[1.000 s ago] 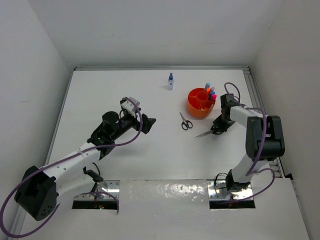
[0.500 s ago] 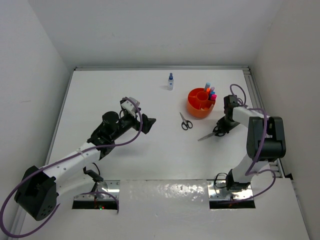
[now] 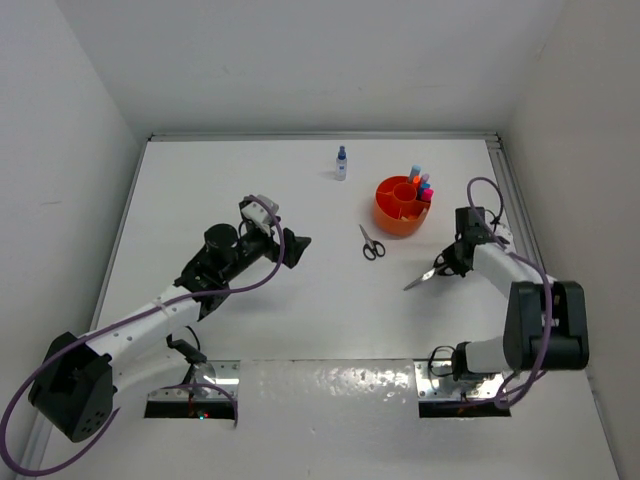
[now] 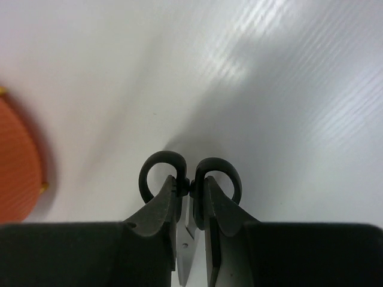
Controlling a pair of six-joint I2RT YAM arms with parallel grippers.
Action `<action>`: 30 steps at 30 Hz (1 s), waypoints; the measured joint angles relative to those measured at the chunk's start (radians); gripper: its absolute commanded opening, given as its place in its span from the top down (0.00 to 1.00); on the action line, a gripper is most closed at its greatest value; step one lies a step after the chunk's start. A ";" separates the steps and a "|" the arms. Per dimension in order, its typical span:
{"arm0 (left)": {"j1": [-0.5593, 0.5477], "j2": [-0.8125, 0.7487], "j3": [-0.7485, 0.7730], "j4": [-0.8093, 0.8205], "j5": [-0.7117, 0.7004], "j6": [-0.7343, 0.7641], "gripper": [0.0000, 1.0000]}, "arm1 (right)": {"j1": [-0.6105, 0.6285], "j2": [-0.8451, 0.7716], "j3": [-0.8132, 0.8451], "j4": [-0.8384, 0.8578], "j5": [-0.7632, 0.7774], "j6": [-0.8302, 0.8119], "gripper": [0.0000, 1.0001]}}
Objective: Sort the stationery into containers
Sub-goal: Pick up the scissors from the center of the board, then place the scissors in the storage box.
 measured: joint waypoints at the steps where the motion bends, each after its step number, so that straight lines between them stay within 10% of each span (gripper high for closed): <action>1: 0.000 0.000 -0.001 0.001 0.000 0.000 0.00 | 0.004 -0.040 -0.014 0.009 0.011 -0.013 1.00; 17: 0.000 0.001 -0.003 0.007 0.006 0.004 0.00 | 0.177 -0.324 -0.053 0.126 0.195 -0.232 1.00; 30: 0.000 0.003 -0.003 0.006 0.008 0.007 0.00 | 0.380 -0.270 0.246 0.209 0.353 -0.357 1.00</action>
